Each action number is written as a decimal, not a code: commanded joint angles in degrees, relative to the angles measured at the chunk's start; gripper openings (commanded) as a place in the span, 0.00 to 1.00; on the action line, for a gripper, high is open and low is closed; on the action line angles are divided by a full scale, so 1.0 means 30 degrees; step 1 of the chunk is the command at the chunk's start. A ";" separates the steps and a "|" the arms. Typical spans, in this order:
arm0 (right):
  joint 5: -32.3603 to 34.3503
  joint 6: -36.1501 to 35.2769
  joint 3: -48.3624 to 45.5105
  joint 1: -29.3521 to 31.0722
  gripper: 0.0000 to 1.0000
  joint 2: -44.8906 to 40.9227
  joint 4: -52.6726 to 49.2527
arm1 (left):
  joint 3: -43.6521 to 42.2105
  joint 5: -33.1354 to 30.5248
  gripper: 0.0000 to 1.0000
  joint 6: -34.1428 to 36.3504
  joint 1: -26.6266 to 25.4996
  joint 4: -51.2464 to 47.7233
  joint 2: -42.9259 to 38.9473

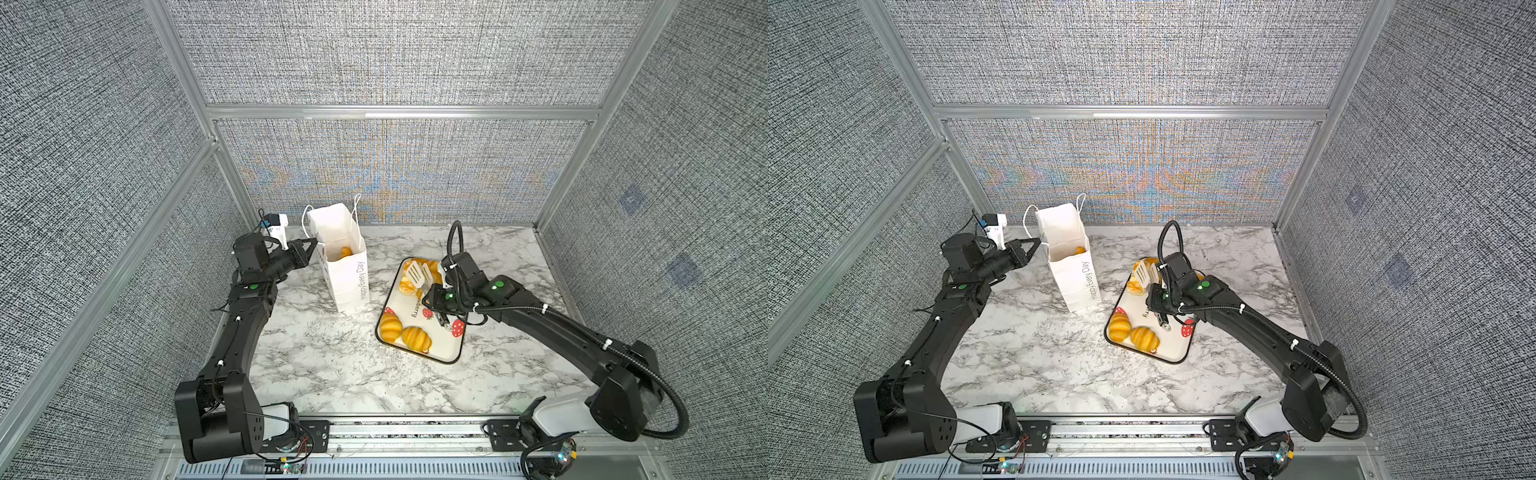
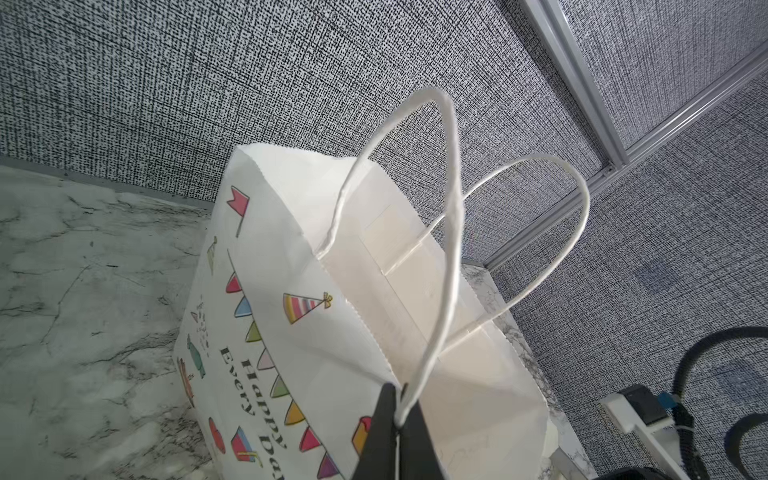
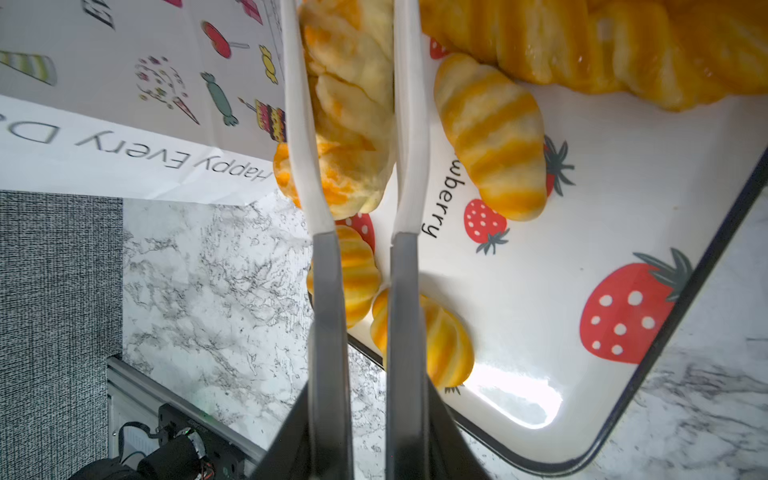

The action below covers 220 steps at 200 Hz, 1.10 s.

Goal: Place the fake bread into the paper bag
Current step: 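Close the tongs on a pastry near the tray's nearer end and lift, then carry the pastry in the tongs over to the bag opening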

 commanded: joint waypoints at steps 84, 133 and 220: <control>-0.2086 -0.0887 0.2874 0.0114 0.32 -0.1125 0.2634 | -0.0019 0.0065 0.00 0.0110 0.0017 0.0455 -0.0021; -0.3337 -0.1351 0.3541 0.0778 0.32 -0.0823 0.4741 | -0.0051 0.0097 0.00 0.0085 0.0019 0.0486 -0.0007; -0.4654 -0.2039 0.6975 0.2032 0.32 0.2150 0.5832 | -0.0037 0.0123 0.00 0.0085 0.0012 0.0484 -0.0004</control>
